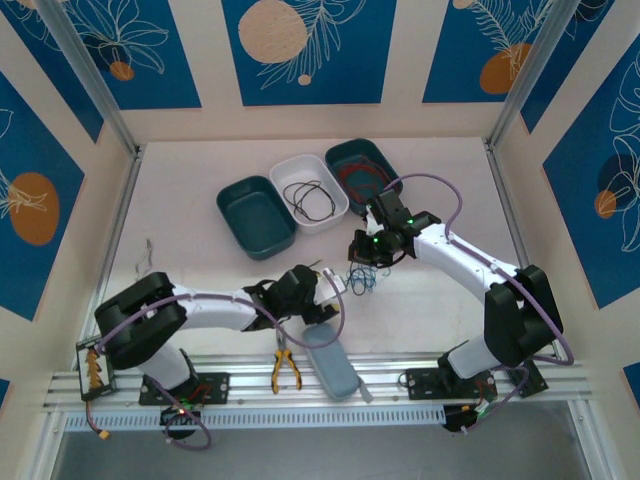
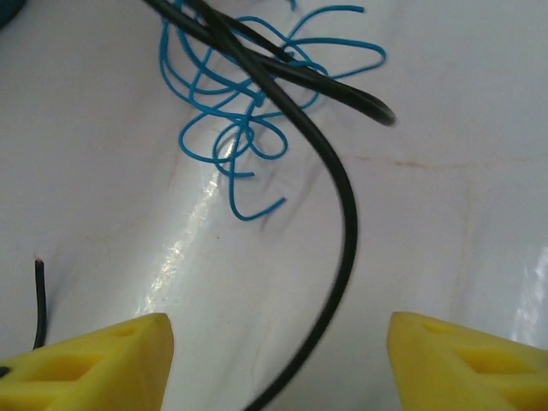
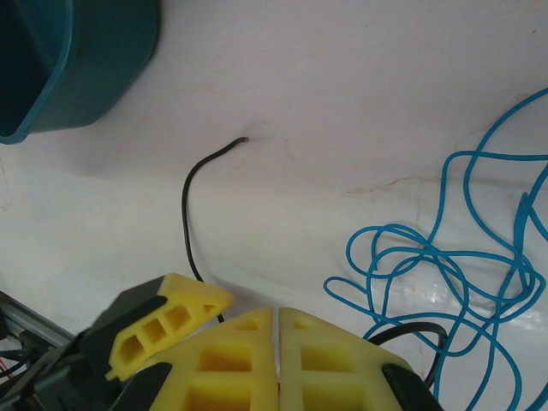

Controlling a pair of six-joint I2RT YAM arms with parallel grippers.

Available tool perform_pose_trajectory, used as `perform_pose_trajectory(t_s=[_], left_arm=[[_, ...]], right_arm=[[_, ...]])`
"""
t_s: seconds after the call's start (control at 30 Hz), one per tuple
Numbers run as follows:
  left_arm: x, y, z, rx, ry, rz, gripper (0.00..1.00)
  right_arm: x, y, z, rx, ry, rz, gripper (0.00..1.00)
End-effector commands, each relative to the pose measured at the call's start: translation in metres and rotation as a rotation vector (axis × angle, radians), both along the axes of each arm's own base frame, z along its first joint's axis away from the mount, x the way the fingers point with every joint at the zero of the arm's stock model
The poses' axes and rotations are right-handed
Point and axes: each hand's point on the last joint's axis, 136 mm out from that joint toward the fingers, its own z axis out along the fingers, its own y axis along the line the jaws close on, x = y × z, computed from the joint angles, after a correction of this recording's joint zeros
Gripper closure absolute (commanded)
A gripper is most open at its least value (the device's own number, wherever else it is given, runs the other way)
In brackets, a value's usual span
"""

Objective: Untangle the cables

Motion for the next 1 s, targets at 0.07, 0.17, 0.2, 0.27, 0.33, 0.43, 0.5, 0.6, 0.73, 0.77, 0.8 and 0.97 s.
perform_pose_trajectory(t_s=[0.07, 0.17, 0.2, 0.27, 0.33, 0.43, 0.5, 0.6, 0.73, 0.77, 0.8, 0.97], left_arm=[[0.017, -0.003, 0.002, 0.003, -0.071, 0.064, 0.54], [0.016, -0.004, 0.001, 0.015, -0.057, 0.059, 0.69], [0.016, -0.004, 0.004, 0.006, -0.056, 0.064, 0.74], [0.017, -0.002, 0.009, -0.014, -0.065, 0.074, 0.81], [0.018, 0.000, 0.015, -0.030, -0.077, 0.089, 0.90], [0.018, 0.001, 0.021, -0.048, -0.081, 0.100, 1.00], [0.018, 0.002, 0.025, -0.064, -0.079, 0.107, 1.00], [0.017, 0.002, 0.034, -0.090, -0.080, 0.110, 1.00], [0.019, 0.005, 0.046, -0.096, -0.082, 0.134, 1.00], [0.021, 0.005, 0.049, -0.097, -0.082, 0.144, 1.00], [0.021, 0.005, 0.053, -0.098, -0.082, 0.145, 1.00], [0.015, 0.000, 0.077, -0.144, -0.078, 0.109, 1.00]], right_arm=[[-0.006, 0.000, 0.007, 0.034, 0.006, -0.006, 1.00], [-0.005, -0.002, 0.009, 0.034, 0.000, -0.009, 1.00], [-0.005, -0.002, 0.010, 0.031, -0.002, -0.008, 1.00], [-0.005, -0.004, 0.011, 0.030, -0.008, -0.013, 1.00], [-0.004, -0.005, 0.012, 0.031, -0.012, -0.018, 1.00], [-0.005, -0.005, 0.012, 0.038, -0.016, -0.021, 1.00], [-0.005, -0.006, 0.012, 0.037, -0.019, -0.024, 0.98], [-0.006, -0.007, 0.015, 0.038, -0.036, -0.022, 0.87], [-0.009, -0.014, 0.024, 0.026, -0.089, -0.027, 0.70], [-0.009, -0.016, 0.026, 0.022, -0.104, -0.032, 0.68], [-0.010, -0.019, 0.029, 0.016, -0.120, -0.037, 0.66], [-0.014, -0.033, 0.036, -0.007, -0.148, -0.072, 0.62]])
